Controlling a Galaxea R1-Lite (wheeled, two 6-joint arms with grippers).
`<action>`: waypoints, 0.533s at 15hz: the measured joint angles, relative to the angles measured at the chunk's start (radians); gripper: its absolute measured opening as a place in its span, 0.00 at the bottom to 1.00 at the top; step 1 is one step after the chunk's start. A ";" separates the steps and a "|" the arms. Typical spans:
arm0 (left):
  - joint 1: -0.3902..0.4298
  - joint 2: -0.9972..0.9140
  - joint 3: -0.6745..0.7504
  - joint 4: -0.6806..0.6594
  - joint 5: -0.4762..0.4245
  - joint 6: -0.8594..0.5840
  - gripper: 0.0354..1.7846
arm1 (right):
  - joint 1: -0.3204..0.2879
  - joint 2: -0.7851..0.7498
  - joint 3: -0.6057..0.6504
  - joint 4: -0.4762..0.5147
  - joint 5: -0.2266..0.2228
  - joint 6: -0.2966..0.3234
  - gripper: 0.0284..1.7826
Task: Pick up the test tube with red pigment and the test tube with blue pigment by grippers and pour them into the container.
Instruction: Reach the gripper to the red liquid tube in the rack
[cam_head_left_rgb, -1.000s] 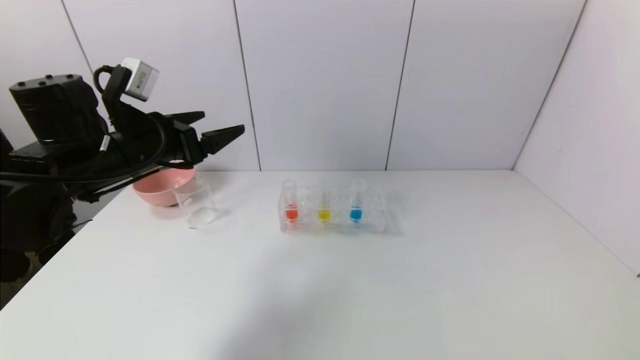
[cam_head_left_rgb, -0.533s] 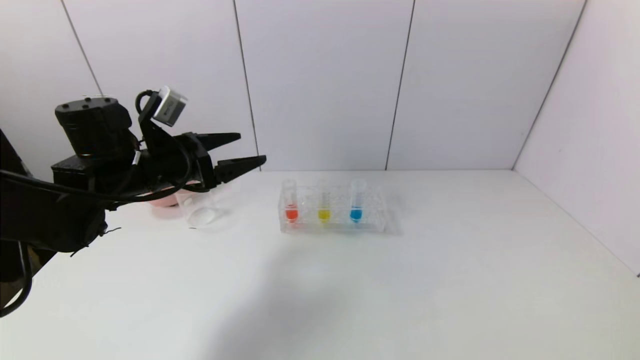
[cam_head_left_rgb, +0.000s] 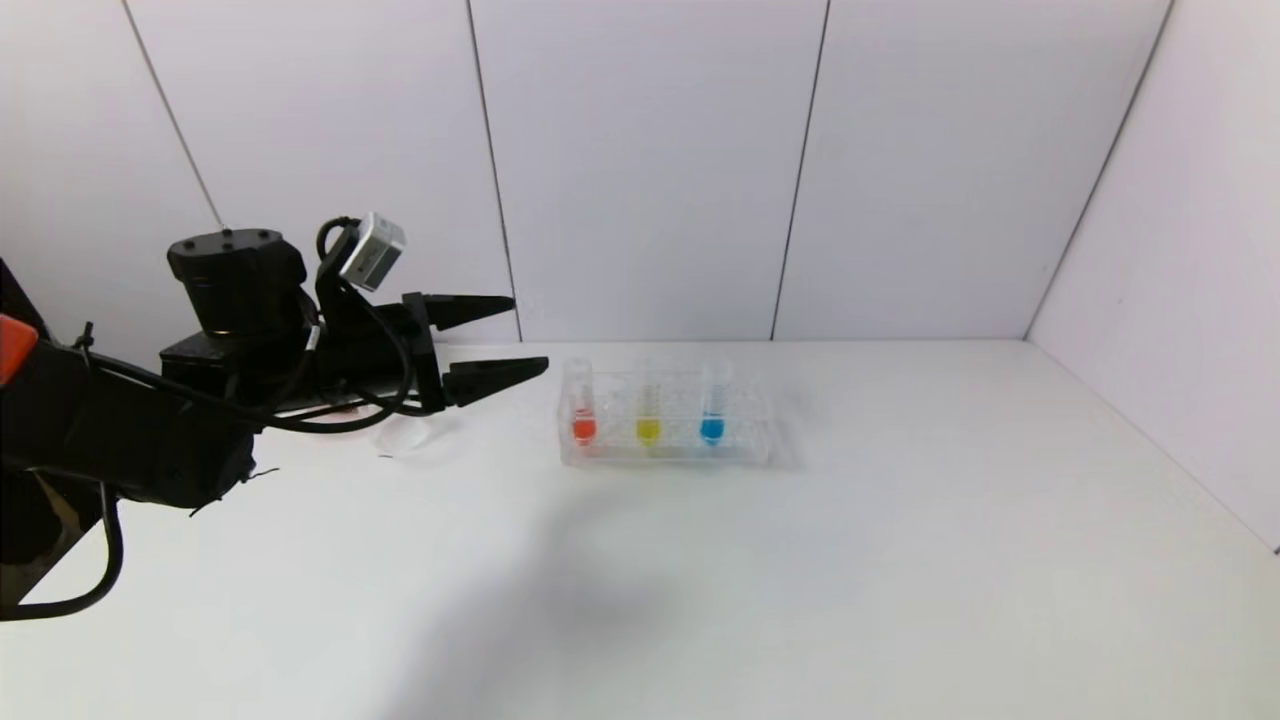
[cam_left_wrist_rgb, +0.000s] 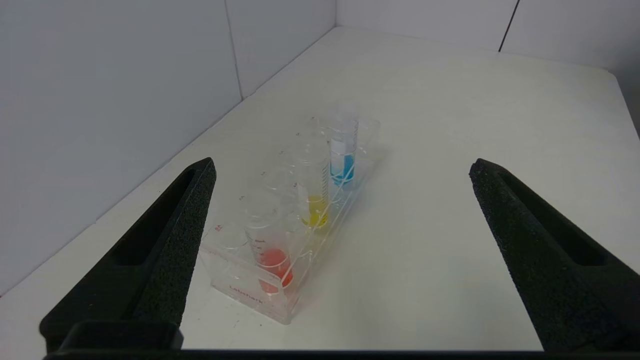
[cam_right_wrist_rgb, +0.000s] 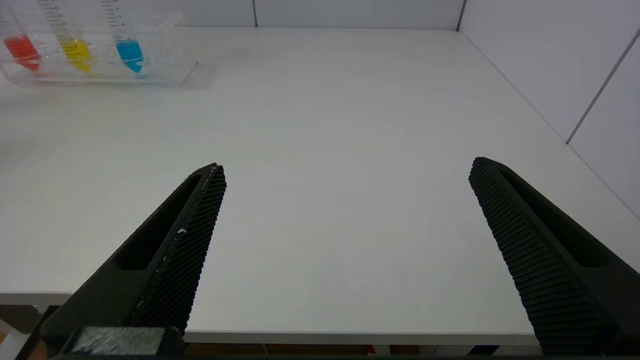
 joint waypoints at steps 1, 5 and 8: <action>0.000 0.014 -0.006 -0.001 0.000 0.002 0.99 | 0.000 0.000 0.000 0.000 0.000 0.000 1.00; -0.003 0.111 -0.050 -0.075 -0.001 0.061 0.99 | 0.000 0.000 0.000 0.000 0.000 0.000 1.00; -0.016 0.178 -0.088 -0.086 -0.001 0.065 0.99 | 0.000 0.000 0.000 0.000 0.000 0.000 1.00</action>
